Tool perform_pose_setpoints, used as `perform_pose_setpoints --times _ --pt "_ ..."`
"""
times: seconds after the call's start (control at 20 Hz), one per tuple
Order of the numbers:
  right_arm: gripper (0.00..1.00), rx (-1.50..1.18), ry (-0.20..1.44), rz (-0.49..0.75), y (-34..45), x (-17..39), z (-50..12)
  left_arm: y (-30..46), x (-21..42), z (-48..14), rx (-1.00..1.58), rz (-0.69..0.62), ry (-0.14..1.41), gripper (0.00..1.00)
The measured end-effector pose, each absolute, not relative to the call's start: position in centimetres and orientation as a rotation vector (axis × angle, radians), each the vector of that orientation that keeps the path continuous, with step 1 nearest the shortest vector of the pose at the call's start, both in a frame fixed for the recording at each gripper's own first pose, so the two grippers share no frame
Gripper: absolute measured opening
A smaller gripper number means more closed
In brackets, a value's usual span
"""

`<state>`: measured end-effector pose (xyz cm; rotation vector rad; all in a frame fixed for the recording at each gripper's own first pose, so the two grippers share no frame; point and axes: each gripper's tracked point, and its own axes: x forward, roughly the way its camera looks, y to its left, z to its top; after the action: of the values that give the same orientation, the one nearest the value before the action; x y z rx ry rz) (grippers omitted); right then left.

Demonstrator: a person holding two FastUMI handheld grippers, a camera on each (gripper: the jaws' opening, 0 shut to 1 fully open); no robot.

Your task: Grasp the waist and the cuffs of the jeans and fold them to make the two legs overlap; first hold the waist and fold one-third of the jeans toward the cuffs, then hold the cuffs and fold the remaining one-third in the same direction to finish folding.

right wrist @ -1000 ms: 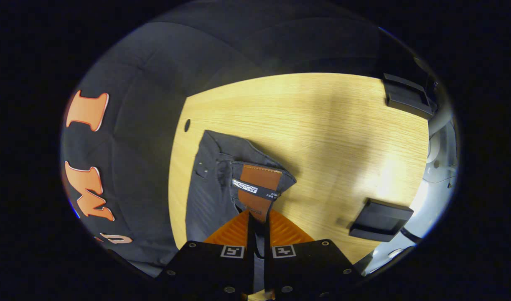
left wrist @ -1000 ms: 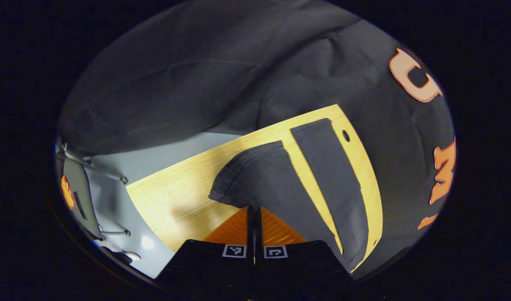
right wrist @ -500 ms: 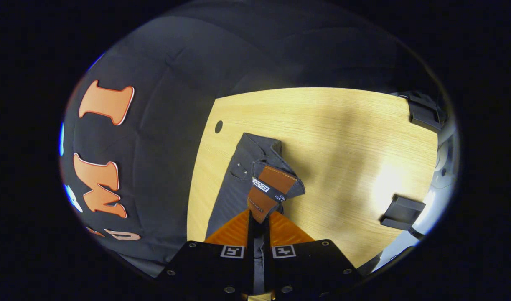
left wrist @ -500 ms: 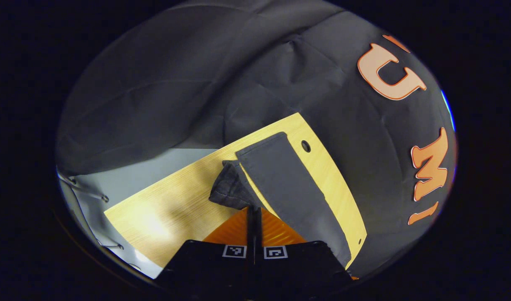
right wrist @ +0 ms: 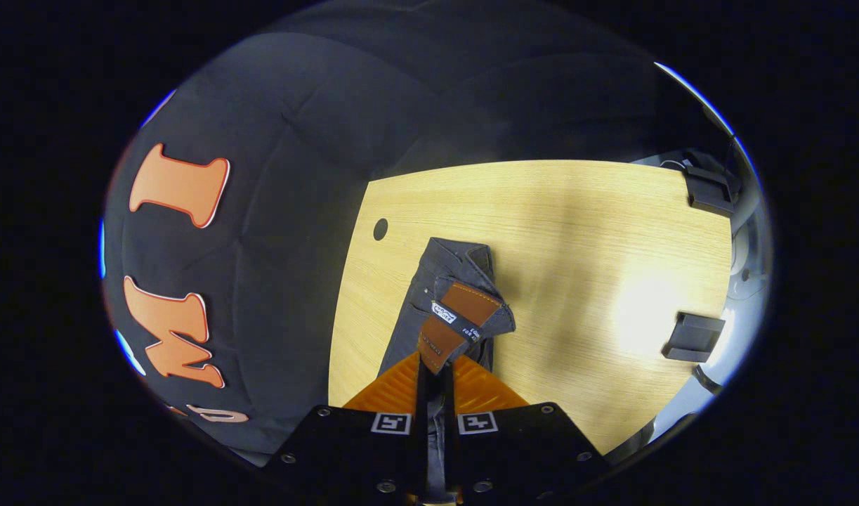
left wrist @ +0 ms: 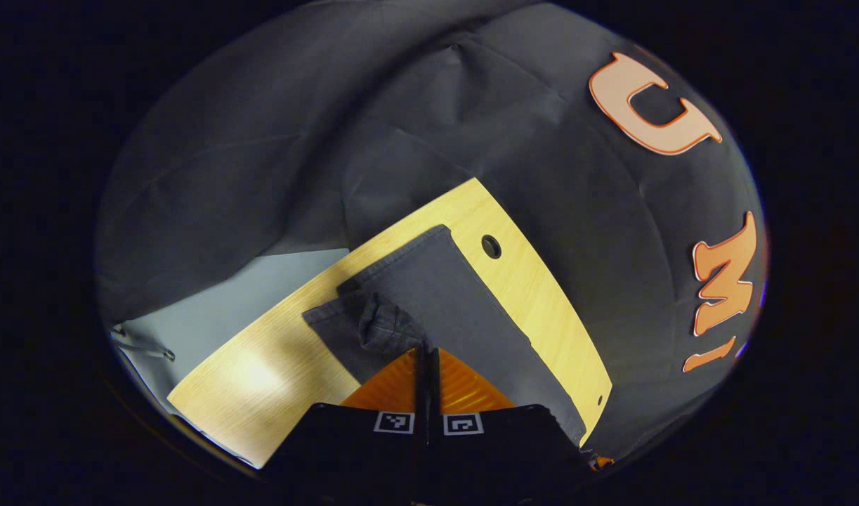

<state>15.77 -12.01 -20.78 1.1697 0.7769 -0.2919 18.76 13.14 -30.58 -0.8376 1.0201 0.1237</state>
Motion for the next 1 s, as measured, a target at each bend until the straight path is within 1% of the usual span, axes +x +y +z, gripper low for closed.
perform_pose_setpoints --times 0.25,0.4,0.5,0.55,0.6,0.7,0.85,0.9,0.95,1.0 --pt "0.1 1.141 0.816 -0.296 -11.5 18.8 -20.2 13.0 23.6 -31.0 -0.773 0.135 1.021 0.01" --pt "0.1 1.141 0.856 -0.29 -11.2 20.9 -21.3 14.7 27.4 -31.1 -0.742 0.2 0.945 0.01" --pt "0.1 1.126 0.887 -0.278 -11.0 22.2 -22.4 13.6 26.8 -32.1 -0.706 0.203 1.025 0.0" --pt "0.1 1.133 0.896 -0.272 -10.8 22.9 -22.6 12.8 26.6 -32.2 -0.706 0.192 1.039 0.01" --pt "0.1 1.137 0.904 -0.263 -10.5 23.7 -22.9 12.4 26.6 -32.8 -0.691 0.211 1.064 0.01" --pt "0.1 1.13 0.92 -0.259 -10.6 24.3 -23.9 10.5 26.8 -34.2 -0.7 0.177 1.138 0.01" --pt "0.1 1.131 0.939 -0.251 -10.6 25.0 -24.5 8.9 25.9 -38.2 -0.645 0.208 1.286 0.01" --pt "0.1 1.132 0.943 -0.256 -10.8 25.1 -24.6 8.6 25.7 -39.9 -0.617 0.23 1.325 0.08" --pt "0.1 1.13 0.951 -0.256 -10.8 25.1 -24.9 8.9 25.7 -40.6 -0.598 0.248 1.353 0.18" --pt "0.1 1.129 0.954 -0.258 -11.0 25.1 -25.1 9.2 26.1 -40.9 -0.583 0.264 1.361 0.34"
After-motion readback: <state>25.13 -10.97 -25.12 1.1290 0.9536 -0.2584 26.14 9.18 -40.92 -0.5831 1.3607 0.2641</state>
